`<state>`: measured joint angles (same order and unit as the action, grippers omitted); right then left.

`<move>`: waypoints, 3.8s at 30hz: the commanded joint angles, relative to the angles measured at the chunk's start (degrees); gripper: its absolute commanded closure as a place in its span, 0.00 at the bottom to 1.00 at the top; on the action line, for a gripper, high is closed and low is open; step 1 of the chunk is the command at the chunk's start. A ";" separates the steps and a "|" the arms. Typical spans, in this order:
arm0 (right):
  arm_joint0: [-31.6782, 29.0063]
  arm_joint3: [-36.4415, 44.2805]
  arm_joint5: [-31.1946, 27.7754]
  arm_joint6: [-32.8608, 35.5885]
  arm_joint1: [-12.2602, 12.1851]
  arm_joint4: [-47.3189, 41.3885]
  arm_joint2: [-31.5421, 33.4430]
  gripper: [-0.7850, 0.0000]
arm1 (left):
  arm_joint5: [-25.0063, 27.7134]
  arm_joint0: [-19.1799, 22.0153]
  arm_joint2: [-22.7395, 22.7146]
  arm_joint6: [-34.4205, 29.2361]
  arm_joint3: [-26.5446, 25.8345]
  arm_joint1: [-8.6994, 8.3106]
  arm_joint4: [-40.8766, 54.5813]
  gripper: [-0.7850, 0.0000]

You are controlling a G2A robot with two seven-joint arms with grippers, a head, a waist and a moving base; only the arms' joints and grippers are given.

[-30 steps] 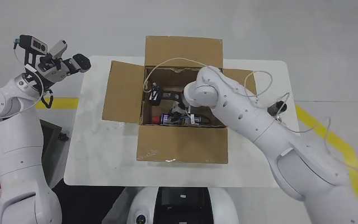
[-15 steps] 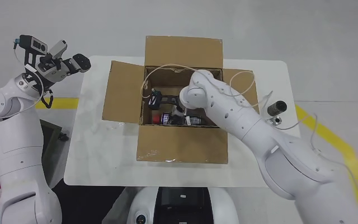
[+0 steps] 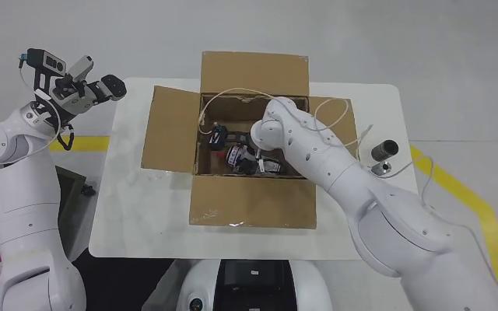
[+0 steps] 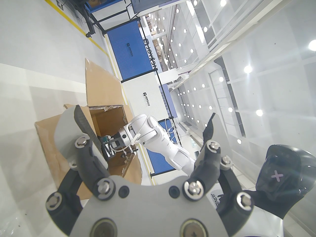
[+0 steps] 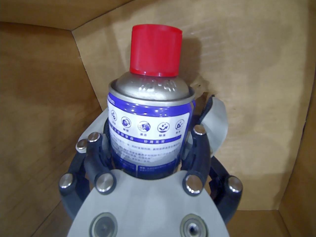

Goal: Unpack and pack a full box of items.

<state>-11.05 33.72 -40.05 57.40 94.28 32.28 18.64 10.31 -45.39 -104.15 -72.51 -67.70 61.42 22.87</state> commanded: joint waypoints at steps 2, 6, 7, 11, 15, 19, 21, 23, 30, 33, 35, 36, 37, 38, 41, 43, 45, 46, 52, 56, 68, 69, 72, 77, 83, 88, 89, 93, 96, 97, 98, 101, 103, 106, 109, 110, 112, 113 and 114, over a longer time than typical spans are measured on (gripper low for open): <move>0.69 -0.79 -0.28 -0.71 0.36 -0.20 0.47 1.00 | 0.00 0.00 0.00 0.00 0.00 0.00 0.00 0.00; 1.91 -1.09 -0.29 -1.70 0.49 0.52 1.14 1.00 | 0.00 0.00 0.00 0.00 0.00 0.00 0.00 0.00; 2.19 -1.05 -0.28 -1.76 0.45 0.73 1.31 1.00 | 0.00 0.00 0.00 0.00 0.00 0.00 0.00 0.00; 2.99 -0.37 0.03 -2.09 0.13 1.46 2.12 1.00 | 0.00 0.00 0.00 0.00 0.00 0.00 0.00 0.00; 3.25 0.79 0.25 -2.39 -0.53 1.94 3.17 1.00 | 0.00 0.00 0.00 0.00 0.00 0.00 0.00 0.00; 2.90 2.27 0.98 -1.53 -1.23 2.45 3.94 1.00 | 0.00 0.00 0.00 0.00 0.00 0.00 0.00 0.00; 2.60 3.27 1.91 -0.92 -1.49 3.06 4.11 0.95 | 0.00 0.00 0.00 0.00 0.00 0.00 0.00 0.00; 2.13 4.20 3.30 -0.19 -1.65 3.81 4.11 0.72 | 0.00 0.00 0.00 0.00 0.00 0.00 0.00 0.00; 0.86 6.74 7.82 2.46 -1.71 4.79 4.41 0.51 | 0.00 0.00 0.00 0.00 0.00 0.00 0.00 0.00; 0.47 7.51 9.94 3.88 -1.60 4.73 4.63 0.49 | 0.00 0.00 0.00 0.00 0.00 0.00 0.00 0.00; 0.29 7.66 11.96 5.06 -1.48 4.78 4.74 0.42 | 0.00 0.00 0.00 0.00 0.00 0.00 0.00 0.00; 0.17 7.86 12.73 5.46 -1.39 4.87 4.75 0.39 | 0.00 0.00 0.00 0.00 0.00 0.00 0.00 0.00; 0.06 7.92 13.44 5.80 -1.30 4.87 4.80 0.38 | 0.00 0.00 0.00 0.00 0.00 0.00 0.00 0.00; 0.01 7.95 14.08 6.12 -1.21 4.97 4.82 0.38 | 0.00 0.00 0.00 0.00 0.00 0.00 0.00 0.00; -0.18 7.77 15.20 6.80 -0.93 4.65 5.07 0.41 | 0.00 0.00 0.00 0.00 0.00 0.00 0.00 0.00; -0.21 7.64 15.36 7.21 -0.72 4.30 5.25 0.56 | 0.00 0.00 0.00 0.00 0.00 0.00 0.00 0.00; -0.11 7.22 15.51 8.32 -0.52 3.86 5.40 0.73 | 0.00 0.00 0.00 0.00 0.00 0.00 0.00 0.00; -0.04 7.03 15.57 8.85 -0.39 3.69 5.44 0.87 | 0.00 0.00 0.00 0.00 0.00 0.00 0.00 0.00; 0.50 6.49 14.56 9.12 0.06 2.60 6.32 1.00 | 0.00 0.00 0.00 0.00 0.00 0.00 0.00 0.00; 1.01 7.78 13.37 9.81 -0.32 2.01 7.53 1.00 | 0.00 0.00 0.00 0.00 0.00 0.00 0.00 0.00; -1.07 15.12 14.34 12.76 -3.41 5.56 10.83 1.00 | 0.00 0.00 0.00 0.00 0.00 0.00 0.00 0.00; -1.42 15.74 14.76 13.17 -3.59 5.93 10.92 0.78 | 0.00 0.00 0.00 0.00 0.00 0.00 0.00 0.00; -2.29 17.57 16.47 14.42 -4.05 7.04 11.22 0.00 | 0.00 0.00 0.00 0.00 0.00 0.00 0.00 0.00; -3.79 20.43 19.72 16.29 -4.77 8.11 12.12 0.00 | 0.00 0.00 0.00 0.00 0.00 0.00 0.00 0.00; -5.61 21.53 23.90 17.19 -4.94 9.13 12.36 0.00 | 0.00 0.00 0.00 0.00 0.00 0.00 0.00 0.00; -5.56 19.62 25.47 16.56 -4.36 7.43 12.92 0.00 | 0.00 0.00 0.00 0.00 0.00 0.00 0.00 0.00; -5.46 19.15 25.55 16.42 -4.19 6.88 13.02 0.00 | 0.00 0.00 0.00 0.00 0.00 0.00 0.00 0.00; -5.03 16.31 25.61 16.48 -3.38 4.40 13.15 0.00 | 0.00 0.00 0.00 0.00 0.00 0.00 0.00 0.00; -4.59 13.69 25.79 16.39 -2.64 2.97 12.95 0.46 | 0.00 0.00 0.00 0.00 0.00 0.00 0.00 0.00; -4.47 12.96 25.71 16.32 -2.39 2.46 12.89 0.52 | 0.00 0.00 0.00 0.00 0.00 0.00 0.00 0.00; -4.31 12.34 25.54 16.33 -2.14 2.15 12.76 0.53 | 0.00 0.00 0.00 0.00 0.00 0.00 0.00 0.00; -3.92 10.69 24.87 16.62 -1.46 1.34 12.33 0.59 | 0.00 0.00 0.00 0.00 0.00 0.00 0.00 0.00; -3.64 9.70 24.39 16.76 -1.05 0.92 12.08 0.71 | 0.00 0.00 0.00 0.00 0.00 0.00 0.00 0.00; -3.18 8.36 23.97 16.89 -0.47 0.51 11.78 1.00 | 0.00 0.00 0.00 0.00 0.00 0.00 0.00 0.00; -2.60 7.34 23.56 16.96 -0.02 0.36 11.63 1.00 | 0.00 0.00 0.00 0.00 0.00 0.00 0.00 0.00; -2.29 7.10 23.46 16.95 0.07 0.51 11.63 1.00 | 0.00 0.00 0.00 0.00 0.00 0.00 0.00 0.00; -1.68 6.85 23.39 16.75 0.14 0.81 11.82 1.00 | 0.00 0.00 0.00 0.00 0.00 0.00 0.00 0.00; -1.40 6.84 23.45 16.78 0.13 1.07 11.93 1.00 | 0.00 0.00 0.00 0.00 0.00 0.00 0.00 0.00; -1.14 6.92 23.49 16.80 0.08 1.45 12.03 1.00 | 0.00 0.00 0.00 0.00 0.00 0.00 0.00 0.00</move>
<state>-12.44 40.57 -16.63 74.16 94.41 33.40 30.57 10.31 -45.39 -104.15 -72.51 -67.70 61.42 22.87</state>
